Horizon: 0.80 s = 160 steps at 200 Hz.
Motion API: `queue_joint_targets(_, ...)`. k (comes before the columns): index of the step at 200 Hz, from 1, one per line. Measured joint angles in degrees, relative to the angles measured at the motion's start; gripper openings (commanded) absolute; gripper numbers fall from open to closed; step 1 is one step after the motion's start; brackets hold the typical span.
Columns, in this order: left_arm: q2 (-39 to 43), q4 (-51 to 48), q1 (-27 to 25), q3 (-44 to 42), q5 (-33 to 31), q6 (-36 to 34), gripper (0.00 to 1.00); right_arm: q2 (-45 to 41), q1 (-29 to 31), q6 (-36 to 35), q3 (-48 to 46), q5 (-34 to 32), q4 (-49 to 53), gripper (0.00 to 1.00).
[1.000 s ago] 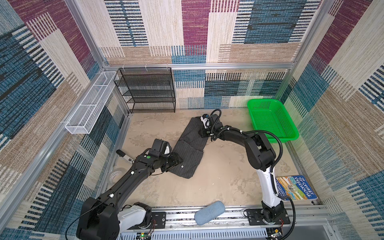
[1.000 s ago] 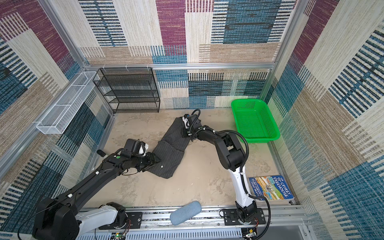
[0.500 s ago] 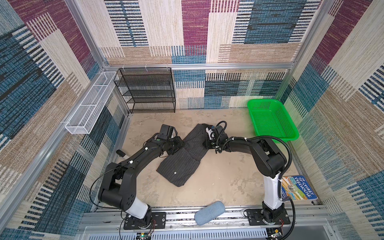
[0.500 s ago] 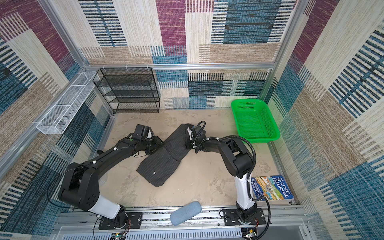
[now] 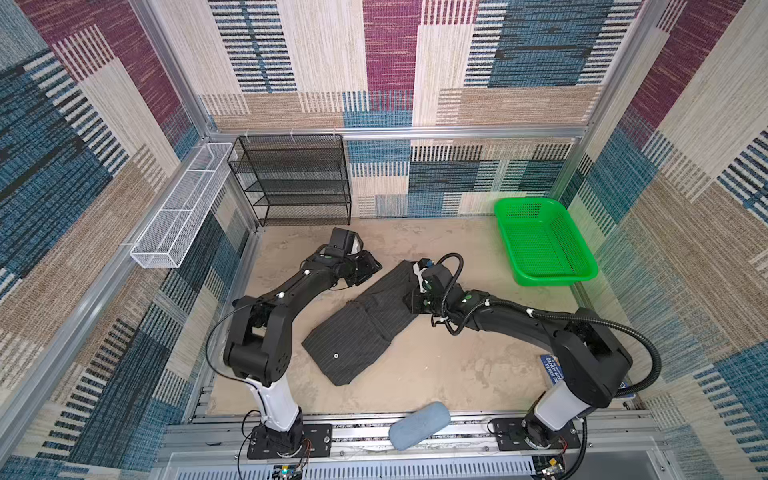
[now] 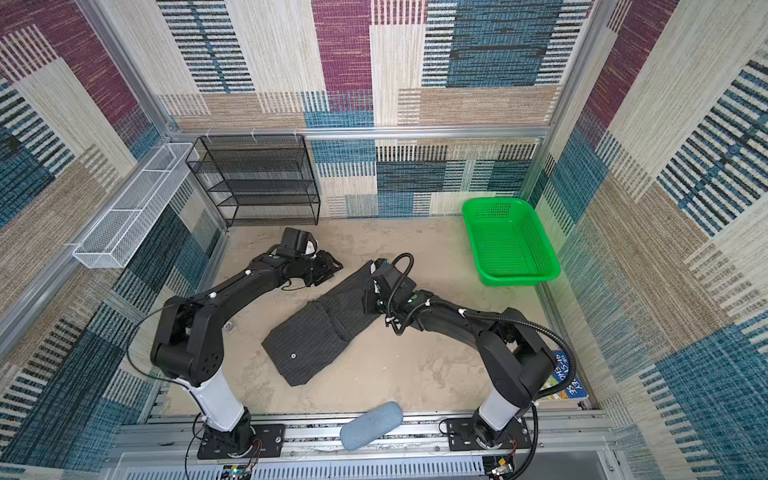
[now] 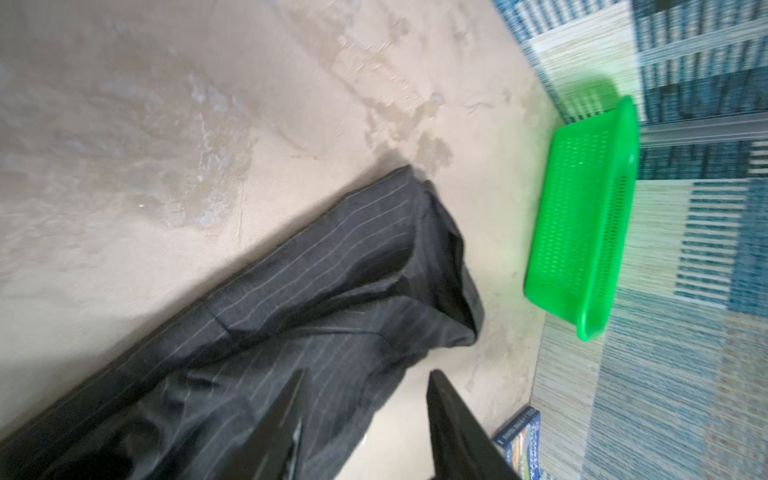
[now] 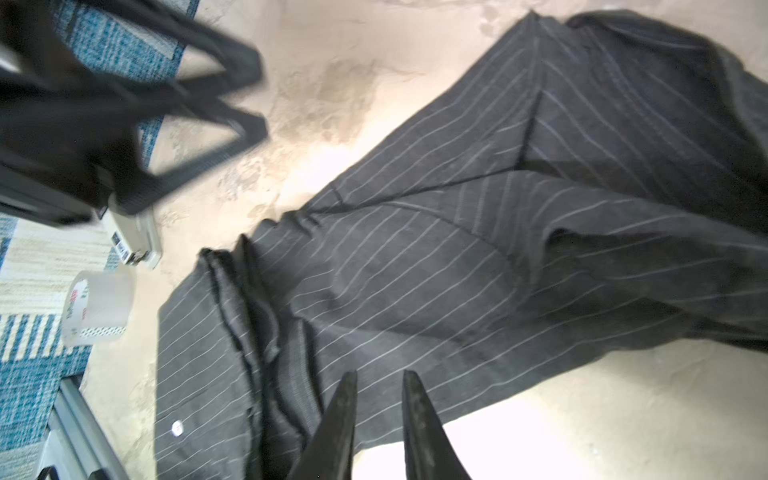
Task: Fold and stack the long sleeve shirts
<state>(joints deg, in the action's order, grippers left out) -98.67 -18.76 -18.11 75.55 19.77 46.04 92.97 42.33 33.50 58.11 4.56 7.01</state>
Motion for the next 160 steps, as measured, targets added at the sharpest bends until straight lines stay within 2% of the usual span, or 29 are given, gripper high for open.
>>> queue_joint_targets(19,8.2,-3.4,2.4,-1.7,-2.1,-0.8,0.57,1.1,2.8,-1.4,3.6,0.5,1.8,0.24)
queue_joint_targets(38,18.4,-6.9,4.7,-8.4,-5.2,-0.7,0.62,4.5,5.5,-4.1,9.2,1.9,3.2,0.24)
queue_joint_targets(77,37.8,-15.4,5.3,-23.7,-6.6,2.1,0.71,11.8,8.1,-9.6,18.8,5.8,4.2,0.24)
queue_joint_targets(103,49.0,-22.3,5.4,-29.7,-7.7,4.3,0.76,15.2,8.3,-12.3,21.8,8.2,5.2,0.23)
queue_joint_targets(134,60.2,-28.5,5.5,-35.3,-8.8,6.8,0.83,19.6,8.4,-15.2,24.8,9.6,6.2,0.22)
queue_joint_targets(160,65.0,-30.8,5.5,-41.0,-7.4,9.7,0.84,23.5,8.4,-17.1,25.6,9.7,7.0,0.2)
